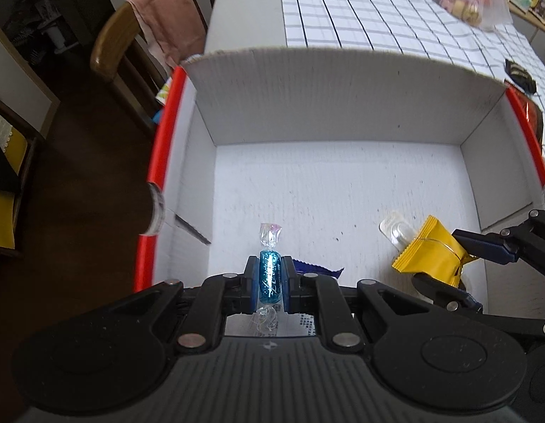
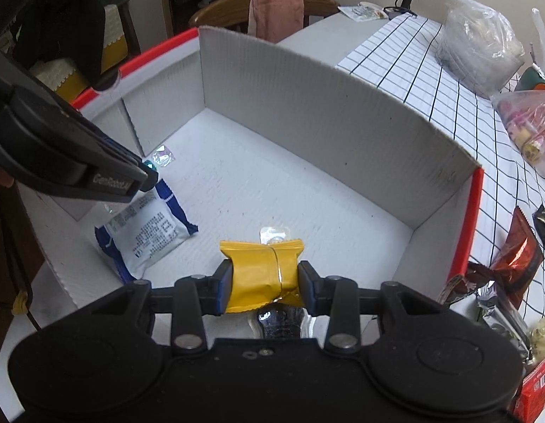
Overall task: Organize snacks
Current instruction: 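Carry the candy and yellow snack into the box and open both grippers, then withdraw both grippers from the box toward the remaining snacks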
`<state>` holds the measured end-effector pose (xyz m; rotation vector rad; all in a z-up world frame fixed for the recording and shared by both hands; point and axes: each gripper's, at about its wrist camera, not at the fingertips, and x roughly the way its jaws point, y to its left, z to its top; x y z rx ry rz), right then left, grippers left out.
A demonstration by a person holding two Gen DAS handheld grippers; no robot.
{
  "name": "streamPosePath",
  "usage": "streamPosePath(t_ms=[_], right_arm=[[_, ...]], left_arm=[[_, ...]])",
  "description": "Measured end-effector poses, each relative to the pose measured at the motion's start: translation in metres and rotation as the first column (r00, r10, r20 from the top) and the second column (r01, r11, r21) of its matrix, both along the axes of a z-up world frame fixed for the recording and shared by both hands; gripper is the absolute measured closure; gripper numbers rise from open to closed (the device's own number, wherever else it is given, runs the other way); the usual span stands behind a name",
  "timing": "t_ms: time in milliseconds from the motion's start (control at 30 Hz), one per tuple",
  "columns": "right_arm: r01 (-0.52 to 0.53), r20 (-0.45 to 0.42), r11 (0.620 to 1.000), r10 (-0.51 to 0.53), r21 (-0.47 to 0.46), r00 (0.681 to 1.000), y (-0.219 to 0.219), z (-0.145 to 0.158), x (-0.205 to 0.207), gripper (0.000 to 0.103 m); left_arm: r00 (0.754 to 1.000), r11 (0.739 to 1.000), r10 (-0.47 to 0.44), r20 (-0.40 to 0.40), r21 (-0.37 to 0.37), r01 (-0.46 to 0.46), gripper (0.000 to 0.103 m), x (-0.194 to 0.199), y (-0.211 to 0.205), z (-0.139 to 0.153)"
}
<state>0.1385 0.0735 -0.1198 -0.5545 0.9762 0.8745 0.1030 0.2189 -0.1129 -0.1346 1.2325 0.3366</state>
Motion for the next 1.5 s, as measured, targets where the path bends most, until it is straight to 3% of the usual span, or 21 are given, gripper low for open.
streamPosePath(t_ms=[300,567,933,1100,1267,1400,1500], right_arm=[[0.015,-0.018,1.000,-0.016,-0.012,1.000,0.001,-0.005,0.003,0.065],[0.036,-0.036,0.999,-0.034,0.038,0.999,-0.006,0.007,0.004,0.062],[0.085,-0.047,0.981,-0.078,0.173,0.996,-0.035,0.048,0.000,0.055],[0.102,-0.047,0.968,-0.094,0.228,0.994,-0.050,0.065,-0.006,0.051],[0.114,-0.037,0.953,-0.108,0.282,0.993,-0.066,0.082,-0.013,0.040],[0.118,-0.029,0.941,-0.114,0.318,0.993,-0.080,0.095,-0.021,0.035],[0.126,-0.019,0.931,-0.128,0.344,0.992,-0.093,0.103,-0.024,0.025]], left_arm=[[0.999,0.999,0.003,-0.036,-0.039,-0.005,0.091,0.002,0.002,-0.014],[0.999,0.998,0.029,-0.019,-0.060,-0.030,0.087,-0.002,0.005,-0.009],[0.994,0.994,0.054,0.093,-0.102,-0.045,0.075,-0.027,0.005,0.023],[0.987,0.993,0.046,0.151,-0.115,-0.029,0.075,-0.040,0.000,0.040],[0.977,0.993,0.032,0.213,-0.119,-0.007,0.072,-0.052,-0.010,0.058],[0.962,0.993,0.016,0.272,-0.115,0.016,0.041,-0.063,-0.019,0.071],[0.953,0.993,0.006,0.302,-0.111,0.029,0.041,-0.070,-0.027,0.079]])
